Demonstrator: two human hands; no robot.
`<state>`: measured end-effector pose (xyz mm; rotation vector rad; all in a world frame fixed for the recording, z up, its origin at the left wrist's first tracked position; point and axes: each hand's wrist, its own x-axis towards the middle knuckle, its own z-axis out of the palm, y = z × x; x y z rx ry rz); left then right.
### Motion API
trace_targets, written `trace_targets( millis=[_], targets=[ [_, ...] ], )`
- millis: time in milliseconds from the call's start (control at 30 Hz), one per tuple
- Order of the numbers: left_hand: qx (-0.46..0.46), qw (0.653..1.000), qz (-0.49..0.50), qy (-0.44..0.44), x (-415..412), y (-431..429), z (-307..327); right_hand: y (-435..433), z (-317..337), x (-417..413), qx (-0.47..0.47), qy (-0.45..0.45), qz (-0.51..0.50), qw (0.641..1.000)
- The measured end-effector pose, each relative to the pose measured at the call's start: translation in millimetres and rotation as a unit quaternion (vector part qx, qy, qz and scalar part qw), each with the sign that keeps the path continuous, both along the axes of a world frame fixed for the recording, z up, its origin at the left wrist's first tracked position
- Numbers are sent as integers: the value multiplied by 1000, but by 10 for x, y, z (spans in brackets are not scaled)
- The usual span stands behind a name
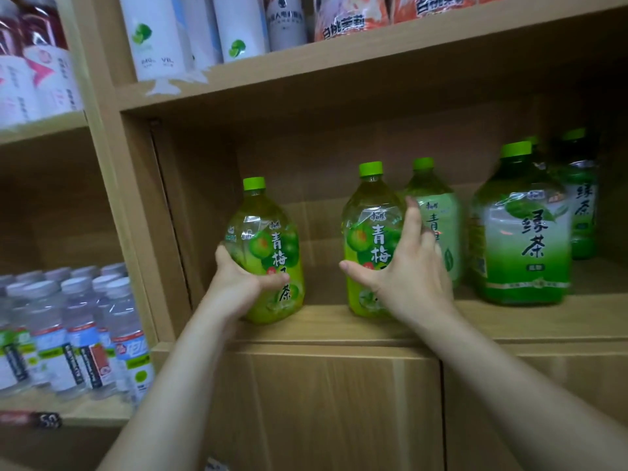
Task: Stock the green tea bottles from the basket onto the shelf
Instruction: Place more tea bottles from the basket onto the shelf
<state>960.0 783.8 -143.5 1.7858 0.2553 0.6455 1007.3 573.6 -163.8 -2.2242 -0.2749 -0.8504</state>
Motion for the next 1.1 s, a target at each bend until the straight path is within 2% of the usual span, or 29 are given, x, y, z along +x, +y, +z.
trace_targets(
  millis=[133,233,333,400,467,533,600,633,700,800,900,1100],
  targets=[
    [61,998,27,-17,116,7,-144,-114,46,46,12,30,61,998],
    [14,997,-80,-5,222,-22,-106,-162,71,41,14,27,81,996],
    [-51,975,-216,34,294,-82,-67,-110,65,10,22,23,68,997],
    [-65,968,-239,51,321,-60,-61,-85,67,12,27,26,65,997],
    [-8,979,-199,47,327,-47,-72,-80,82,43,21,34,68,997],
    [141,986,-88,-1,282,-124,-99,-87,109,65,7,55,78,995],
    [280,958,15,-62,165,-320,-144,-128,117,66,-12,74,82,994],
    [317,944,39,-80,116,-435,-172,-165,118,57,-25,79,70,994],
    [333,938,55,-81,96,-621,-197,-247,119,33,-33,91,29,995],
    [310,947,72,-48,234,-713,-214,-320,128,28,-13,114,4,993],
    [303,949,74,-54,314,-711,-200,-320,123,25,-24,96,-7,995],
    [300,951,59,-47,455,-541,-151,-124,94,82,-90,80,-13,993]
  ],
)
